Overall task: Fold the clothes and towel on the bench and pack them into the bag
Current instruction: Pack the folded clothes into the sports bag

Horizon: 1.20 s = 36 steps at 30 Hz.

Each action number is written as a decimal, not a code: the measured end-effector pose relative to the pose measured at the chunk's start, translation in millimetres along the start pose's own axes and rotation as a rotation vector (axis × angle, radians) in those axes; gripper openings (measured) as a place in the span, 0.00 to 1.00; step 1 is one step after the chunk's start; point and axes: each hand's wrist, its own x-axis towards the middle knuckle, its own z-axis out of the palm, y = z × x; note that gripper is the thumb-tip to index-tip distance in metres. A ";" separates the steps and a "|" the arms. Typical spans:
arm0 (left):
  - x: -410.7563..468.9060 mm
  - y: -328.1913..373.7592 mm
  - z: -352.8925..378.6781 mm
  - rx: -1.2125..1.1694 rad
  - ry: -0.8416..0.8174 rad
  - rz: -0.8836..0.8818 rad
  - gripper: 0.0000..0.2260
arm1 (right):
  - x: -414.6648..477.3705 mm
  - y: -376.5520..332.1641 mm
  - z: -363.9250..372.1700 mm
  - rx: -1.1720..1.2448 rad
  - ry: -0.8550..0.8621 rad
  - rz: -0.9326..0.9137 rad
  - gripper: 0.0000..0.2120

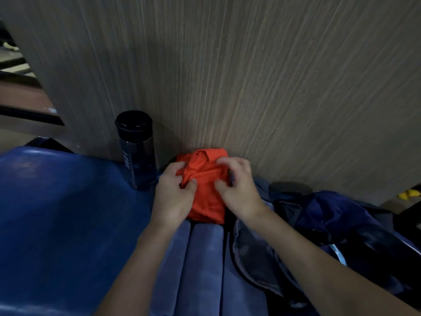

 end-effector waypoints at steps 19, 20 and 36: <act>1.3 -11.8 -12.8 0.061 -0.081 0.064 0.23 | 52.4 -12.9 10.9 0.587 -0.071 0.614 0.23; 0.6 -10.8 -13.1 0.050 -0.078 0.071 0.24 | 52.2 -14.9 10.7 0.597 -0.048 0.607 0.21; -32.2 51.1 -13.6 -0.413 -0.345 -0.033 0.55 | -39.4 -90.2 -104.1 0.732 0.024 0.278 0.12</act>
